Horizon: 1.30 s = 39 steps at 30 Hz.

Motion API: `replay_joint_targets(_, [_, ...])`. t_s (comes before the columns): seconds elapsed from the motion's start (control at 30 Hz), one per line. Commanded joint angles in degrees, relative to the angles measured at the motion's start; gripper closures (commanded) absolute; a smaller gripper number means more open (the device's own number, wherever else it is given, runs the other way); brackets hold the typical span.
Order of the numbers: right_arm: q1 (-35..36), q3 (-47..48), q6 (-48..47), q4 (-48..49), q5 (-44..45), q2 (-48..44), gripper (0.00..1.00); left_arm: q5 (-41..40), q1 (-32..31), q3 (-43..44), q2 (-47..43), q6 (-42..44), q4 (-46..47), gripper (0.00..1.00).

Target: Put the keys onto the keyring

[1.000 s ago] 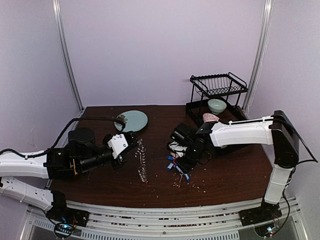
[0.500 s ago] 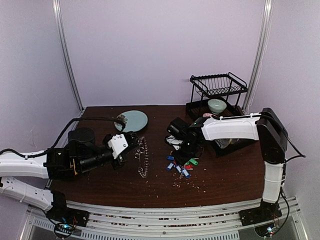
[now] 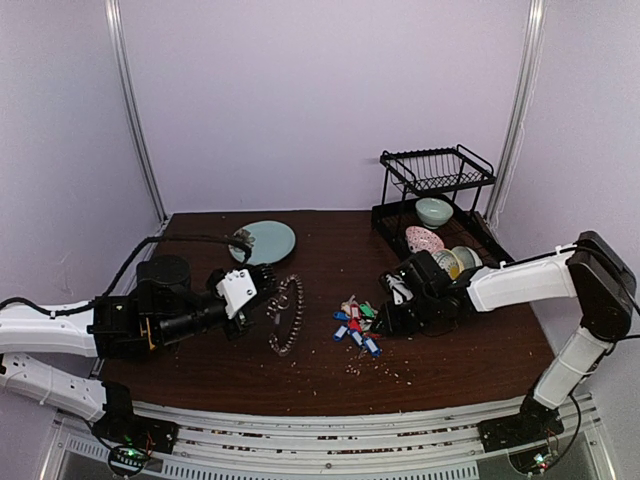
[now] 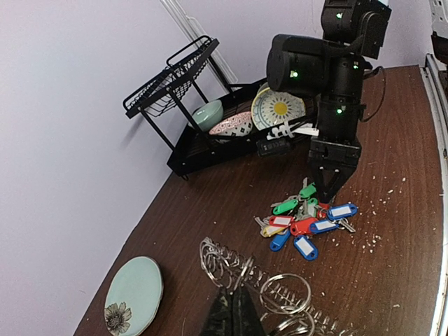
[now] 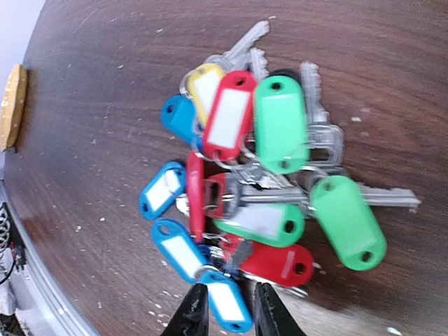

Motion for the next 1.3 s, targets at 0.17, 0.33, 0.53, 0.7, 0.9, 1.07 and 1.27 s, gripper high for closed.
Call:
replay_joint_targets(0.17, [0.26, 1.04, 5.03, 7.44, -4.81, 4.21, 0.73, 0.95, -0.10, 1.25, 0.10, 0.69, 4.11, 1.00])
replay_joint_targets(0.33, [0.25, 1.24, 4.54, 5.99, -3.61, 4.17, 0.74, 1.15, -0.16, 1.22, -0.27, 0.77, 4.13, 1.00])
replay_joint_targets(0.53, [0.68, 1.32, 4.59, 5.41, -4.63, 5.19, 0.81, 1.16, -0.12, 1.22, -0.41, 0.77, 4.04, 1.00])
replay_joint_targets(0.7, [0.71, 1.64, 3.77, 3.67, -1.61, 4.15, 0.81, 1.35, -0.17, 1.14, -0.45, 0.86, 4.09, 1.00])
replay_joint_targets(0.9, [0.78, 1.47, 3.80, 3.18, -1.81, 4.47, 0.79, 1.47, -0.13, 1.14, -0.51, 0.86, 4.07, 1.00])
replay_joint_targets(1.07, [1.37, 1.97, 4.33, 4.84, -3.67, 5.88, 0.82, 1.52, -0.12, 1.14, -0.56, 0.86, 4.04, 1.00])
replay_joint_targets(1.27, [1.48, 2.24, 4.27, 4.55, -4.46, 6.20, 0.88, 1.54, -0.13, 1.14, -0.64, 0.94, 4.04, 1.00])
